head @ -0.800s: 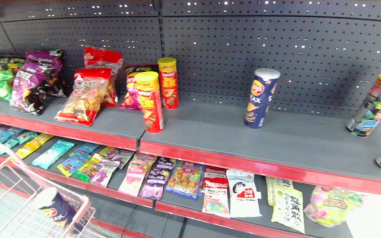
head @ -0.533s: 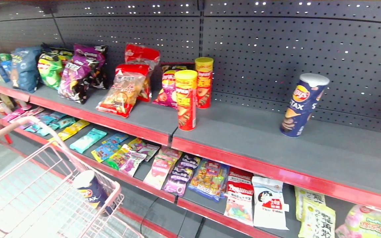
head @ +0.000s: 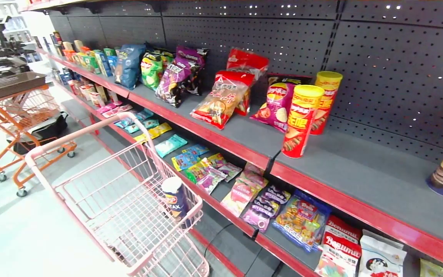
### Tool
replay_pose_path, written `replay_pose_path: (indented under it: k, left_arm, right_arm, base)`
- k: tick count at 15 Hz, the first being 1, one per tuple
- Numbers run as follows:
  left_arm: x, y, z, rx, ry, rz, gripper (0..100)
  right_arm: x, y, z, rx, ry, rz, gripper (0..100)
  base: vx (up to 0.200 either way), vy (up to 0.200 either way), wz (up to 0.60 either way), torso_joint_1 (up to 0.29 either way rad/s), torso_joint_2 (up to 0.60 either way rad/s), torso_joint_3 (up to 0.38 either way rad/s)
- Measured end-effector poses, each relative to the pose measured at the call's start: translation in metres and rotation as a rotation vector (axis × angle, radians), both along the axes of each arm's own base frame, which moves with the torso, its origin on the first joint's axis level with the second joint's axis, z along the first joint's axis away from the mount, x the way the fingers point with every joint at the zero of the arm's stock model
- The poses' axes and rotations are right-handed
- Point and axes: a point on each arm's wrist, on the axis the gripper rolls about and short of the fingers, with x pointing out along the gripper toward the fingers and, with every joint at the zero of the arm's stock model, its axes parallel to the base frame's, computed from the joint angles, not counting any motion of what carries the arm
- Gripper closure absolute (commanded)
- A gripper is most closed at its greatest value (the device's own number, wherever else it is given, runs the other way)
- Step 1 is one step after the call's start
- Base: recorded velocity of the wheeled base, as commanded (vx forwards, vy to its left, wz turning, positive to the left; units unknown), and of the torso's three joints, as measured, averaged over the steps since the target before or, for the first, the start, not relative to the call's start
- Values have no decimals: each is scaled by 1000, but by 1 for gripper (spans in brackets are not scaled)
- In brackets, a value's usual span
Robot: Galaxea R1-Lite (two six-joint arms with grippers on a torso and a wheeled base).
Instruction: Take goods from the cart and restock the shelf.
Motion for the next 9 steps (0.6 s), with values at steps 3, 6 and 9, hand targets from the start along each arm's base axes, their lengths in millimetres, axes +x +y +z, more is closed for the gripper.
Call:
replay_pose_path:
  k: [3,6,9]
  left_arm:
    - [0,0,0,0,-1,-1,0]
    - [0,0,0,0,0,-1,0]
    - [0,0,0,0,0,-3,0]
  right_arm:
    - [0,0,0,1,0,1,0]
    - [0,0,0,2,0,-1,0]
    - [0,0,0,2,0,-1,0]
  base:
    - [0,0,0,-58,133,78]
    - [0,0,0,-150,349,193]
    - [0,0,0,-150,357,214]
